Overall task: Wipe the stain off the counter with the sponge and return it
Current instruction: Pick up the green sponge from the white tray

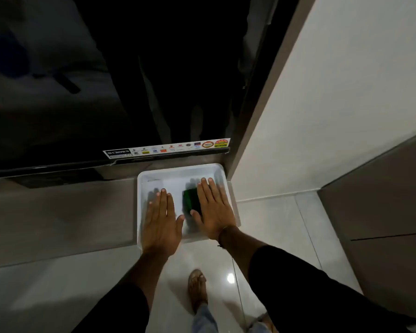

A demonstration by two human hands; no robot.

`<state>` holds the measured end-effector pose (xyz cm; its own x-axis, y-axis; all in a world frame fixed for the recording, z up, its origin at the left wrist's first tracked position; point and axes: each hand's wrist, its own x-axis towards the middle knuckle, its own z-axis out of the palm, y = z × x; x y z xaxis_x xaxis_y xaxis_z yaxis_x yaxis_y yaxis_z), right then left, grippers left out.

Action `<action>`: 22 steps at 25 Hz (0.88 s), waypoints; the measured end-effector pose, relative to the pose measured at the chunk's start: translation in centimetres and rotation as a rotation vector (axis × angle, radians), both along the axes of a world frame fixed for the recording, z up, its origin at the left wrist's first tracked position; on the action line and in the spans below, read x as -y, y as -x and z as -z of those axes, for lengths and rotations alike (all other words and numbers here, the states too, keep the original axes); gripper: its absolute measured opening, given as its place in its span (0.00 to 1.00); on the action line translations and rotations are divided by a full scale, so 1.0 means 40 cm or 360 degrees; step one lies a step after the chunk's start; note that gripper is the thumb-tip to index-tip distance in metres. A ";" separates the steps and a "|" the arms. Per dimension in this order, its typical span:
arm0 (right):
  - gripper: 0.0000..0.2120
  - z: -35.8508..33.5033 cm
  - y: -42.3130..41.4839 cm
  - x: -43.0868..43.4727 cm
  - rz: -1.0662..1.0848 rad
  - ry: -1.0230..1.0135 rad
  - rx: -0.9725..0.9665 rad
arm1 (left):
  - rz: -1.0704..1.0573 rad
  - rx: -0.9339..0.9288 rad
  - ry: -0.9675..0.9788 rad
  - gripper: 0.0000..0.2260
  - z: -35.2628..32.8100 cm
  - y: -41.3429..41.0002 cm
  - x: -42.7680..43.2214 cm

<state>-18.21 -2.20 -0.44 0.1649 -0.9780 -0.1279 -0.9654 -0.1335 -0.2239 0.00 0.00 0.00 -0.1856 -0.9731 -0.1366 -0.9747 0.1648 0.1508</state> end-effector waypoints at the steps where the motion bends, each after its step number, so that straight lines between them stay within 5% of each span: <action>1: 0.41 0.012 -0.019 0.017 -0.0030 -0.0032 0.0001 | -0.0020 -0.0053 0.0020 0.31 0.012 -0.010 0.006; 10: 0.53 0.098 -0.023 0.067 -0.0200 -0.0253 -0.0095 | -0.0017 -0.0197 -0.0025 0.33 0.072 -0.036 0.017; 22: 0.40 0.097 -0.008 0.079 -0.0370 -0.0304 -0.0134 | 0.0032 -0.0165 -0.0064 0.32 0.069 -0.031 0.024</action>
<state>-17.88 -5.36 -4.31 0.3624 -0.8723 -0.3282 -0.9302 -0.3162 -0.1866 1.24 -0.97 -2.74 -0.2204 -0.9631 -0.1546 -0.9501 0.1761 0.2573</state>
